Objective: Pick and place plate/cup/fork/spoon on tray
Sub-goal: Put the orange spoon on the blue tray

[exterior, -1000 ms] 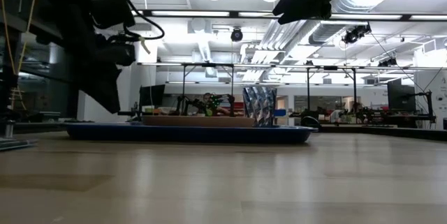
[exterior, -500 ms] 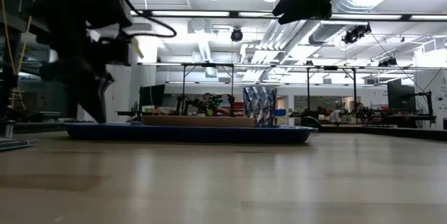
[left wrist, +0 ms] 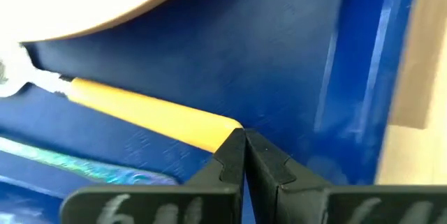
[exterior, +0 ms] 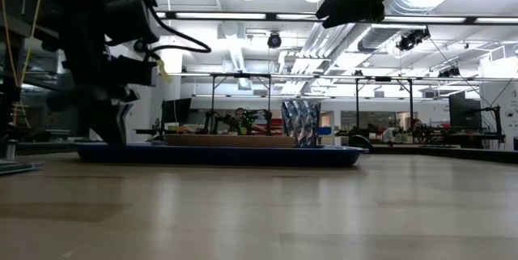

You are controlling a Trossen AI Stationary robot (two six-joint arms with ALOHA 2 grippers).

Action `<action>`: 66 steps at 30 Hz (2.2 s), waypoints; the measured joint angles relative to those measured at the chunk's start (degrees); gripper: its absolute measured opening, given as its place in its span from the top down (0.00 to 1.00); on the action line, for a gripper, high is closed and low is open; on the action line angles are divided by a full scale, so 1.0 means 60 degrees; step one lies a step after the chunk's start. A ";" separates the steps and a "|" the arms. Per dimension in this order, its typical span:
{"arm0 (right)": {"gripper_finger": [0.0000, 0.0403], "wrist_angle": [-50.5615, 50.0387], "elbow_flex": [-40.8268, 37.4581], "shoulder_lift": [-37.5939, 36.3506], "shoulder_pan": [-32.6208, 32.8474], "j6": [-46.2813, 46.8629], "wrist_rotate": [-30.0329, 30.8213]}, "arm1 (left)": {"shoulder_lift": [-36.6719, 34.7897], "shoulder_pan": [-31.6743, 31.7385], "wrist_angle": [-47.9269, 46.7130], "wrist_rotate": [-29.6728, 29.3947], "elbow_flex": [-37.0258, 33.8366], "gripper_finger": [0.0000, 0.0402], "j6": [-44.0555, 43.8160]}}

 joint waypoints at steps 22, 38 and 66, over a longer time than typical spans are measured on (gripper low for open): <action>0.57 -0.0002 0.0000 0.0000 0.0000 0.0033 0.0007 | 0.0018 0.0770 0.0657 -0.0282 -0.0031 1.00 0.0494; 0.57 -0.0004 0.0000 0.0000 -0.0004 0.0033 -0.0011 | -0.0182 0.0766 0.0433 0.0176 -0.0024 1.00 0.0700; 0.57 -0.0004 0.0000 0.0000 0.0000 0.0000 0.0004 | 0.0538 0.0793 0.1064 0.0530 -0.0002 1.00 0.0653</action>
